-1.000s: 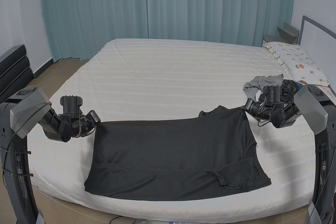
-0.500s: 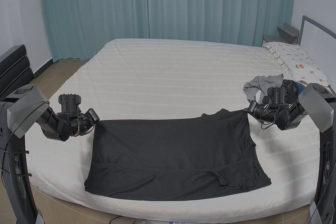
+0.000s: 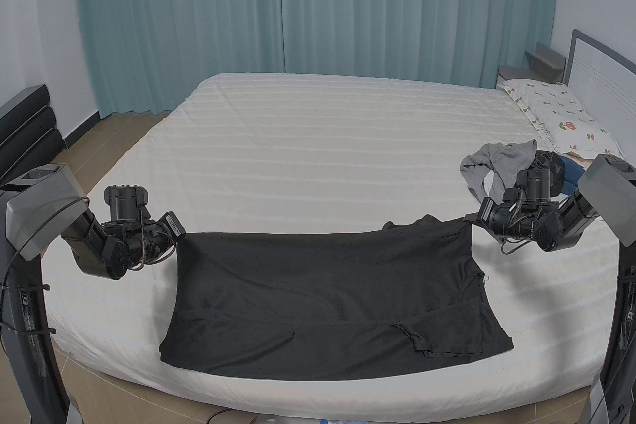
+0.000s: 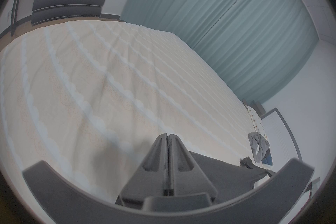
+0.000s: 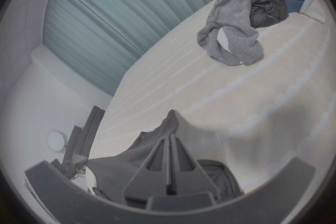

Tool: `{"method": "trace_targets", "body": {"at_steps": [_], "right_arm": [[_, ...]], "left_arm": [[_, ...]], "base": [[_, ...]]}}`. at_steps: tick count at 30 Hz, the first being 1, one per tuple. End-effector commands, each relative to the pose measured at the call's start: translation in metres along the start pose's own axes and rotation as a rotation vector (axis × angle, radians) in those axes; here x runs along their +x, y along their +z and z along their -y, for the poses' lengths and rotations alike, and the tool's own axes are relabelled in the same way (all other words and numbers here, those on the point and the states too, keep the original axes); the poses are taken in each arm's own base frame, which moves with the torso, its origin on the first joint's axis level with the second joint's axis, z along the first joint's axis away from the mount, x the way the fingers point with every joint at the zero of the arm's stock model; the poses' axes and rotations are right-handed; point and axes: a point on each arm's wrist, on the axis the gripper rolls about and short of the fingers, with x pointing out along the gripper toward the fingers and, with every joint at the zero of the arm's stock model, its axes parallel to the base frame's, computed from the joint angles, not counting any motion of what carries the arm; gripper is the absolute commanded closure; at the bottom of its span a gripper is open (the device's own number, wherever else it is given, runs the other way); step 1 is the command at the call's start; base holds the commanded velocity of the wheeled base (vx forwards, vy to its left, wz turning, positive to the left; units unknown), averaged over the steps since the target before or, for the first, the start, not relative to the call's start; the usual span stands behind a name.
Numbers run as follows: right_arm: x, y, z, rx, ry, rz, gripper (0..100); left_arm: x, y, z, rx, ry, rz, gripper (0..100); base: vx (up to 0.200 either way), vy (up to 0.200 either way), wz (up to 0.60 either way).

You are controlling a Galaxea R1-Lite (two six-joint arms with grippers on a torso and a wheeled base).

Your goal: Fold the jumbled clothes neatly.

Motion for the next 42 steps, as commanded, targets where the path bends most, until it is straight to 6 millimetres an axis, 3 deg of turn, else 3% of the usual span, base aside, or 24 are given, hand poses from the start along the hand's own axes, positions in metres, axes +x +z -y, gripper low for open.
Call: {"method": "trace_targets", "body": {"at_steps": [1,9,17,25,35,42], "right_arm": [[-0.018,0.006,-0.005,0.005,0.014,0.010,100],[-0.012,0.006,-0.003,-0.002,0.037,0.042,100],[0.009,-0.004,0.000,-0.012,0.050,0.024,100],[0.022,-0.007,0.004,-0.017,0.049,0.028,100],[-0.003,-0.002,0.001,-0.006,0.055,0.024,100],[-0.031,-0.006,-0.003,0.000,0.089,-0.004,100]], "left_arm": [[-0.011,-0.001,0.002,0.009,-0.035,-0.005,100],[-0.008,0.002,0.006,0.012,-0.071,0.023,100],[0.003,0.005,0.003,-0.048,-0.071,0.038,100],[0.013,0.006,-0.012,-0.064,-0.041,0.040,100],[0.008,0.003,-0.015,-0.057,-0.069,0.057,100],[-0.011,-0.008,-0.018,-0.039,-0.141,0.062,100]], "base": [[0.000,0.000,0.00],[0.000,0.000,0.00],[0.000,0.000,0.00],[0.000,0.000,0.00],[0.000,0.000,0.00],[0.000,0.000,0.00]]}}
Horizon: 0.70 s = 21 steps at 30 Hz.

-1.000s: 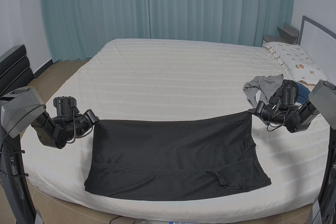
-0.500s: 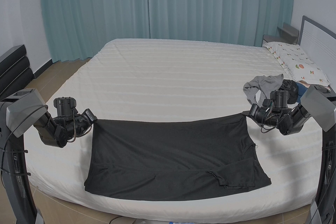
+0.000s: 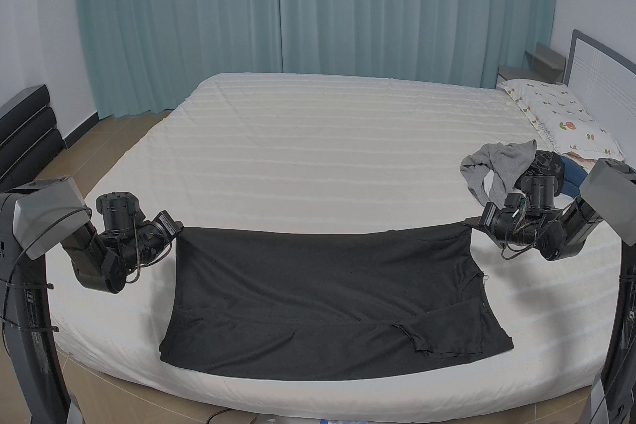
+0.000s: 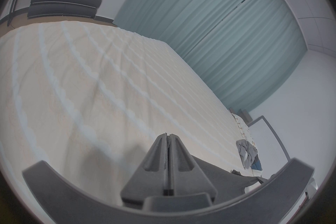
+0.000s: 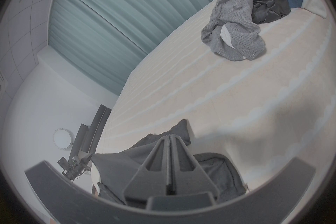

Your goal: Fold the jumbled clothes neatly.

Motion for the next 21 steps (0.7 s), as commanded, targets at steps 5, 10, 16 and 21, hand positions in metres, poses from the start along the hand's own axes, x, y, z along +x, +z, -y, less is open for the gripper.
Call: {"method": "trace_targets", "body": {"at_steps": [5,10,16,21], "right_arm": [[-0.039,-0.013,-0.009,-0.012,0.051,-0.001,100],[-0.057,-0.039,-0.001,0.002,0.058,-0.051,100],[-0.074,-0.063,0.012,-0.001,0.029,-0.082,100],[-0.088,-0.077,0.022,-0.033,0.004,-0.117,100]], "left_arm": [[-0.031,-0.009,-0.005,0.014,-0.004,-0.019,100],[-0.047,-0.028,-0.016,0.083,0.032,-0.069,100],[-0.066,-0.048,-0.025,0.127,0.047,-0.096,100],[-0.082,-0.059,-0.029,0.139,0.068,-0.131,100]], "base": [[0.000,0.000,0.00],[0.000,0.000,0.00],[0.000,0.000,0.00],[0.000,0.000,0.00]]}}
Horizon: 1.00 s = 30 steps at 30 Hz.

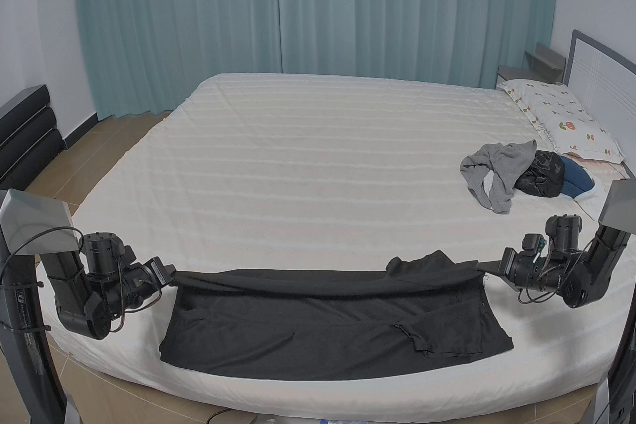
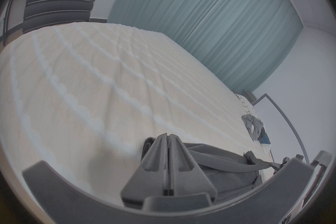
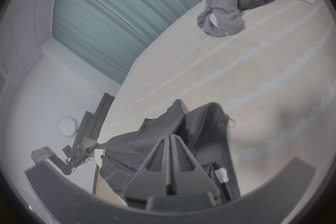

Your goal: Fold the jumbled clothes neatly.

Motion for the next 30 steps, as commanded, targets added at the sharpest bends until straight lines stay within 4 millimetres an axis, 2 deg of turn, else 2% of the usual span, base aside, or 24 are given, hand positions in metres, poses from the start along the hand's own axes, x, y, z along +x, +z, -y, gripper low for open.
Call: {"method": "trace_targets", "body": {"at_steps": [1,5,12,20,24,25,30], "right_arm": [[-0.018,-0.016,0.008,-0.003,-0.019,-0.031,100],[-0.027,-0.027,0.010,-0.003,-0.020,-0.039,100],[-0.026,-0.045,0.022,-0.014,-0.052,-0.103,100],[-0.029,-0.051,0.026,0.004,-0.068,-0.117,100],[-0.028,-0.053,0.028,0.011,-0.073,-0.127,100],[-0.028,-0.053,0.028,0.010,-0.072,-0.125,0],[-0.030,-0.042,0.021,-0.002,-0.054,-0.081,0]], "left_arm": [[-0.016,-0.016,-0.005,0.001,0.020,-0.051,100],[-0.025,-0.026,-0.007,-0.005,0.010,-0.082,100],[-0.032,-0.034,-0.009,-0.010,0.022,-0.105,100],[-0.035,-0.040,-0.011,-0.014,0.035,-0.133,100],[-0.036,-0.047,-0.016,0.049,0.049,-0.165,100],[-0.037,-0.048,-0.016,0.055,0.052,-0.171,0],[-0.037,-0.048,-0.016,0.058,0.052,-0.169,0]], "base": [[0.000,0.000,0.00],[0.000,0.000,0.00],[0.000,0.000,0.00],[0.000,0.000,0.00],[0.000,0.000,0.00],[0.000,0.000,0.00],[0.000,0.000,0.00]]}}
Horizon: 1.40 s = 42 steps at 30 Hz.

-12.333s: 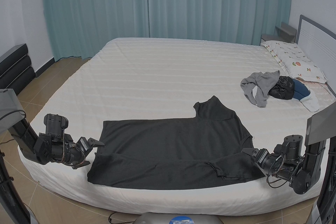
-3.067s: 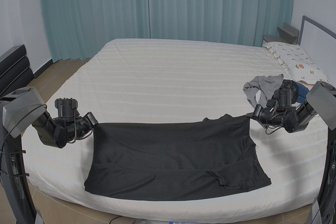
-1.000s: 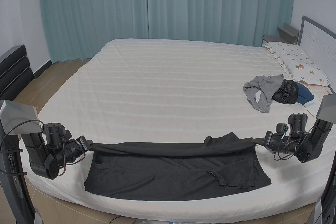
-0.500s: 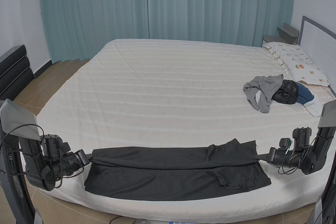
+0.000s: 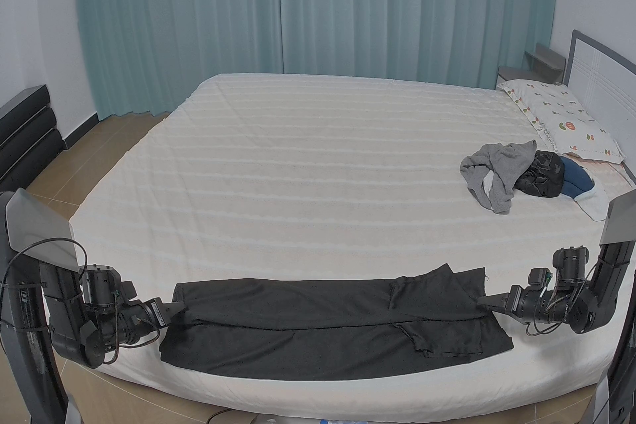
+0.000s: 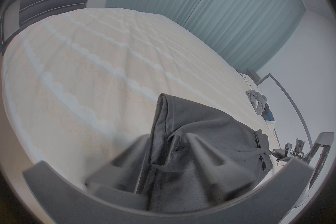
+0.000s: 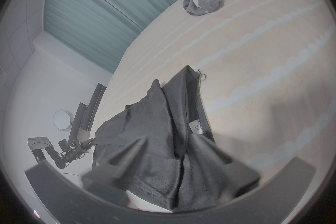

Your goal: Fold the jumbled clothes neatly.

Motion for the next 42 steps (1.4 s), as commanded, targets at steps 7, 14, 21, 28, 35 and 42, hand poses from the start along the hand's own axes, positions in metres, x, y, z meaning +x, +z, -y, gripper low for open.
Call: {"method": "trace_targets", "body": {"at_steps": [7,14,21,28,35,42], "right_arm": [[0.001,0.035,-0.017,0.027,0.051,0.117,0],[0.026,0.052,-0.016,0.063,0.030,0.097,0],[0.043,0.056,-0.009,0.194,0.026,0.100,0],[0.043,0.053,-0.003,0.216,0.012,0.091,0],[0.044,0.051,-0.002,0.219,0.005,0.087,0],[0.047,0.052,0.002,0.224,-0.035,0.113,0]], "left_arm": [[0.000,0.018,-0.004,-0.059,-0.003,0.080,0],[0.008,0.042,0.006,-0.139,-0.045,0.141,0],[0.033,0.054,0.019,-0.198,-0.053,0.064,0],[0.049,0.053,0.023,-0.211,-0.055,0.033,0],[0.057,0.046,0.016,-0.167,-0.031,0.010,100],[0.053,0.045,0.006,-0.179,0.014,0.026,100]], "base": [[0.000,0.000,0.00],[0.000,0.000,0.00],[0.000,0.000,0.00],[0.000,0.000,0.00],[0.000,0.000,0.00],[0.000,0.000,0.00]]}}
